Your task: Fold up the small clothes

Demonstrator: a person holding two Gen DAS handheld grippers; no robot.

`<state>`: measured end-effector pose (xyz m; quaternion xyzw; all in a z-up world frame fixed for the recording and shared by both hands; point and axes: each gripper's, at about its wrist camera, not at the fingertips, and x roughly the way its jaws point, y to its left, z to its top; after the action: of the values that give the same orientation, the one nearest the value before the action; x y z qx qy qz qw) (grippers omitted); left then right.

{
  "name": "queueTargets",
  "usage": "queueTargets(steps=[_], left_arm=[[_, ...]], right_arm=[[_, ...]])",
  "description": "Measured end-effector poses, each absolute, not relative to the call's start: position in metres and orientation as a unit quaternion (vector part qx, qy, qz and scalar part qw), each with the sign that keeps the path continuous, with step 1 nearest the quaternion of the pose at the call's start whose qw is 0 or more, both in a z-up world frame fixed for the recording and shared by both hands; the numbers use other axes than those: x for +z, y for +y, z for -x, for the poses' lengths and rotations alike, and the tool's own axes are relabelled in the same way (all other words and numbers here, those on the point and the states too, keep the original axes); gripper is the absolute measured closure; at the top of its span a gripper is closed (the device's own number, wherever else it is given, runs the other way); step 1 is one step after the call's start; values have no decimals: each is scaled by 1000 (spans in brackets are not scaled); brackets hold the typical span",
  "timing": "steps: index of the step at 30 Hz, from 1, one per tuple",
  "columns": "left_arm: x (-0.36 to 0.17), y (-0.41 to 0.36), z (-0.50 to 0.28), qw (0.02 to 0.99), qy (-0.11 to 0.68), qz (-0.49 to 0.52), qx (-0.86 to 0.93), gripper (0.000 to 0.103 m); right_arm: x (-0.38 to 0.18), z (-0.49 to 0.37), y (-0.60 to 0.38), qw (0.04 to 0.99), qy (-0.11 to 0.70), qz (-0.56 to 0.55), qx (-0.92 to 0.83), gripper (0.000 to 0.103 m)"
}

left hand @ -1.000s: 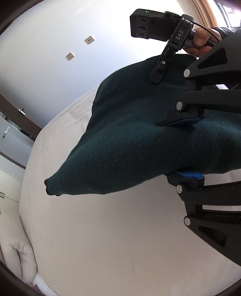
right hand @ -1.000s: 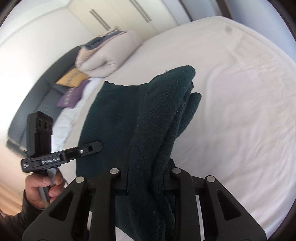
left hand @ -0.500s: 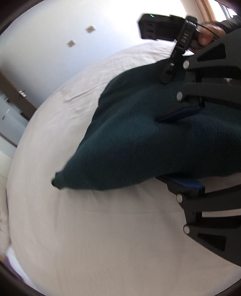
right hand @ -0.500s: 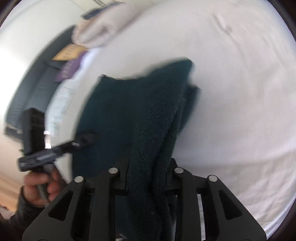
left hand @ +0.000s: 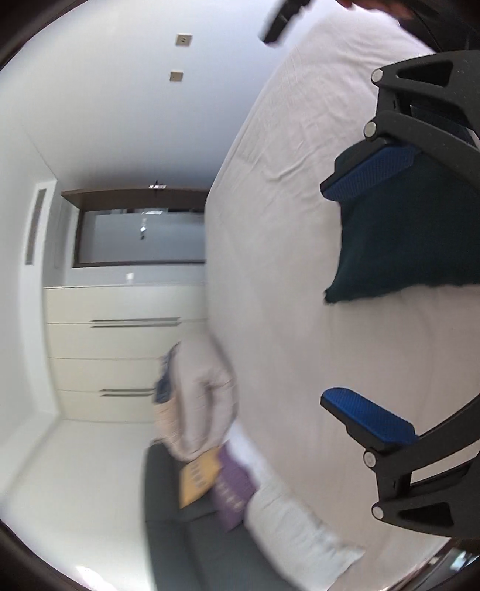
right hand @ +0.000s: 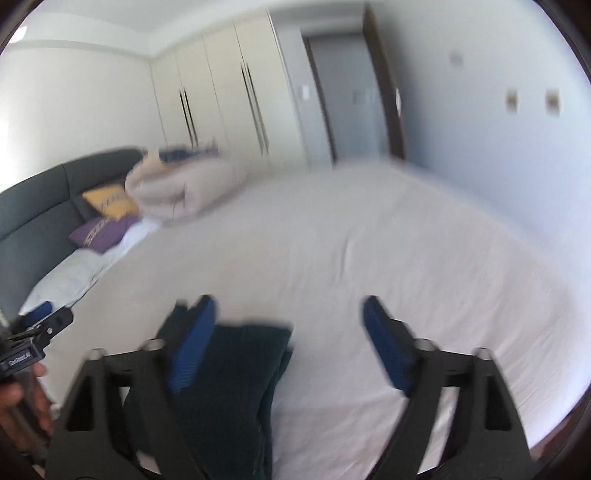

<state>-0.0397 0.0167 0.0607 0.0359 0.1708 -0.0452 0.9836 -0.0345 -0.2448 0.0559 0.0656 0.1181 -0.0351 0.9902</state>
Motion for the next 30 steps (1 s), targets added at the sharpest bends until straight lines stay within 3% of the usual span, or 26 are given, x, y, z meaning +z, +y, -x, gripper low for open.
queueTargets(steps=[3,14,19,26,30], left_arm=[[74,1,57,987,148,-63,-26,0],[69,17,83,977,206,-40,21,0],[48,22,67,962,269,-28,32,0],[27,20,56,948,317,-27,17,0],[16,15,50,941,336,-30,4,0]], right_arm=[[76,72,-220,997,47,-28,-55,0],[89,127,-222,990,128,-39,-35,0],[68,102,-230,980,191,-47,-33,0],[-3,33,-228,950,298,-81,-35,0],[-23,14,-226,943,322,-76,-41,0]])
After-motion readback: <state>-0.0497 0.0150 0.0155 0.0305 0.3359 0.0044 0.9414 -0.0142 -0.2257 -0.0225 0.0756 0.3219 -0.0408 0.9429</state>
